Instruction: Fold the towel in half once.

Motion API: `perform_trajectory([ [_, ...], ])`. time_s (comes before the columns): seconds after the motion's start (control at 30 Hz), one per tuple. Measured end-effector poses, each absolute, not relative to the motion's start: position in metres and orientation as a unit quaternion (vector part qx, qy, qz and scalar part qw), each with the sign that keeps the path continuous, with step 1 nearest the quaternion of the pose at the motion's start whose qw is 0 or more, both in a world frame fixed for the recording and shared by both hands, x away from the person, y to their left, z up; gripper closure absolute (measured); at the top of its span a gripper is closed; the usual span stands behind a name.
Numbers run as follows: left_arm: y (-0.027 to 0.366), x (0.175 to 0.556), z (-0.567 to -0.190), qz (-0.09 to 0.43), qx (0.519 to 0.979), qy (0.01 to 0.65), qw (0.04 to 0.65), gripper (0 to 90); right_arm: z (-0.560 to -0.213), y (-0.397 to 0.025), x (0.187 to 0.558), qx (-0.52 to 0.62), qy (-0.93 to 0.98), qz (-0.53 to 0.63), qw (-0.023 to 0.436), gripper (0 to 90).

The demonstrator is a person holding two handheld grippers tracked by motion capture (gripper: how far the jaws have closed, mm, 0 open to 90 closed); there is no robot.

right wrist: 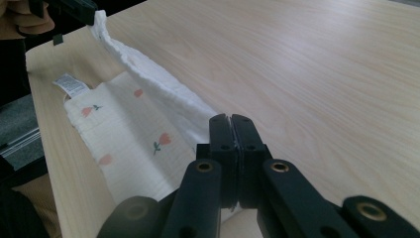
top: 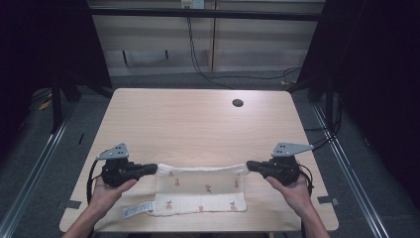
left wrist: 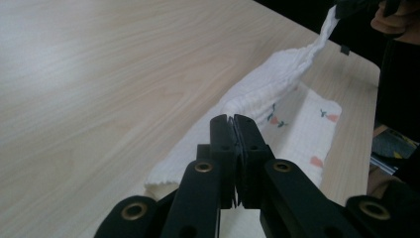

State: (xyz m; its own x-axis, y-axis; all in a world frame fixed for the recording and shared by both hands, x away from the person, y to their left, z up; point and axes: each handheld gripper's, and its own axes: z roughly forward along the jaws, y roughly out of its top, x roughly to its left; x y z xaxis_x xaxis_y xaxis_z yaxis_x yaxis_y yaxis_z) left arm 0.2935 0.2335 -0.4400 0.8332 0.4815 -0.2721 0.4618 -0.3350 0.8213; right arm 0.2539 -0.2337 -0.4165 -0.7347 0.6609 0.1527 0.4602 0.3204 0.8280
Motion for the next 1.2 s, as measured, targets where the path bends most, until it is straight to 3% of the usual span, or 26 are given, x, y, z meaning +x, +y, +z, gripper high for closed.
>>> perform_trajectory([
  [0.37, 0.233, 0.277, -0.444, -0.001, 0.832, 0.278, 0.481, 88.2, -0.427, -0.237, 0.238, 0.341, 0.818, 0.453, 0.100, 88.6],
  [1.2, 0.225, 0.252, -0.482, -0.039, 0.874, 0.253, 0.414, 87.0, -0.482, -0.225, 0.199, 0.343, 0.859, 0.380, 0.033, 87.6],
])
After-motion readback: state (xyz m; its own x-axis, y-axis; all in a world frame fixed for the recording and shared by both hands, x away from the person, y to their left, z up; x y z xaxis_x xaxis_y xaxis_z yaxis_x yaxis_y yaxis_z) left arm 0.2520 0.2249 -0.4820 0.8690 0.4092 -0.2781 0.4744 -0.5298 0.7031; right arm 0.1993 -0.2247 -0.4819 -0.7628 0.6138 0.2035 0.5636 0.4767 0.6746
